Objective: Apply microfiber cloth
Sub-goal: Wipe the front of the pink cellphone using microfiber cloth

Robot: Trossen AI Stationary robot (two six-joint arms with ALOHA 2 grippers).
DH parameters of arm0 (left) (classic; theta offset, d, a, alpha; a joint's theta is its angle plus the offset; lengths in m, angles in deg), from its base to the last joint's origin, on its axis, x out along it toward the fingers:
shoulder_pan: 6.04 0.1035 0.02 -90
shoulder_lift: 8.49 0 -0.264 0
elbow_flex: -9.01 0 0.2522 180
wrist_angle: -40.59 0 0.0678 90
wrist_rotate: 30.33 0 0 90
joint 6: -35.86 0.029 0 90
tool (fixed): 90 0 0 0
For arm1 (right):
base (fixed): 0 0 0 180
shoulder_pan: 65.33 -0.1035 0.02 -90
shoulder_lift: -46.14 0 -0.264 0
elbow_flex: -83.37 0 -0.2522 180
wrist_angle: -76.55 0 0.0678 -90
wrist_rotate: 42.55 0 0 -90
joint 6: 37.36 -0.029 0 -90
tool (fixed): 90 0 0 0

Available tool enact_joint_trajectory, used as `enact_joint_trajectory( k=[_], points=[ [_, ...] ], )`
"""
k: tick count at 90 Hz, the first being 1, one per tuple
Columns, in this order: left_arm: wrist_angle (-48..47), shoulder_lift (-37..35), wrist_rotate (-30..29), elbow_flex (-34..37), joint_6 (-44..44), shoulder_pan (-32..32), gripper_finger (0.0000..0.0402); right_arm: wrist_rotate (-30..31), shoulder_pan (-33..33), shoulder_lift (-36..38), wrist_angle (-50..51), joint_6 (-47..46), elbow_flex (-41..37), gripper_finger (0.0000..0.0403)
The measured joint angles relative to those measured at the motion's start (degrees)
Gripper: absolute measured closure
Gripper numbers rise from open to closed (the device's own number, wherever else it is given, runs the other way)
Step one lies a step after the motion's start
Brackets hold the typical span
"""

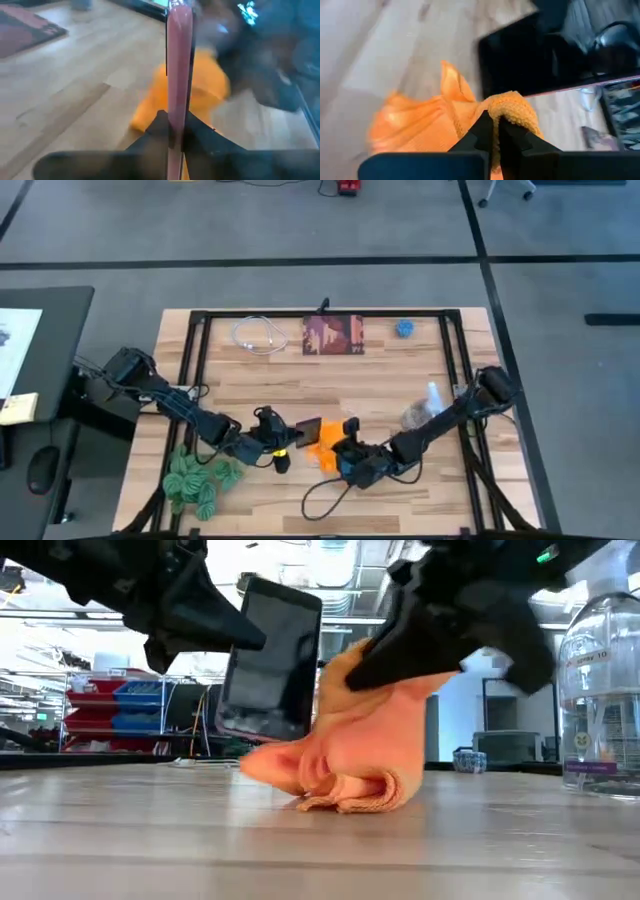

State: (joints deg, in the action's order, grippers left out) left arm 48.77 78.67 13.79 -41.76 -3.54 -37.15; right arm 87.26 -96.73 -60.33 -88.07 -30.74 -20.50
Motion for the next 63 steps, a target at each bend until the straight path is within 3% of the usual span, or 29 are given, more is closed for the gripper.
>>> enact_joint_trajectory(
  k=[16, 36, 63],
  points=[
    [4.8, 0.0, -0.5, 0.0, -3.3, 1.5, 0.0395, -5.2, -0.1, -1.0, -9.6, 3.8, 0.2, 0.0403],
    [11.7, 0.0, 5.1, 0.0, 0.9, 1.8, 0.0395, -2.6, 3.9, -1.6, -20.0, 13.3, 0.1, 0.0403],
    [13.0, 0.1, 5.2, 0.2, 2.5, 1.8, 0.0395, -2.1, 7.2, -1.7, -26.0, 18.2, 0.1, 0.0403]
  ],
)
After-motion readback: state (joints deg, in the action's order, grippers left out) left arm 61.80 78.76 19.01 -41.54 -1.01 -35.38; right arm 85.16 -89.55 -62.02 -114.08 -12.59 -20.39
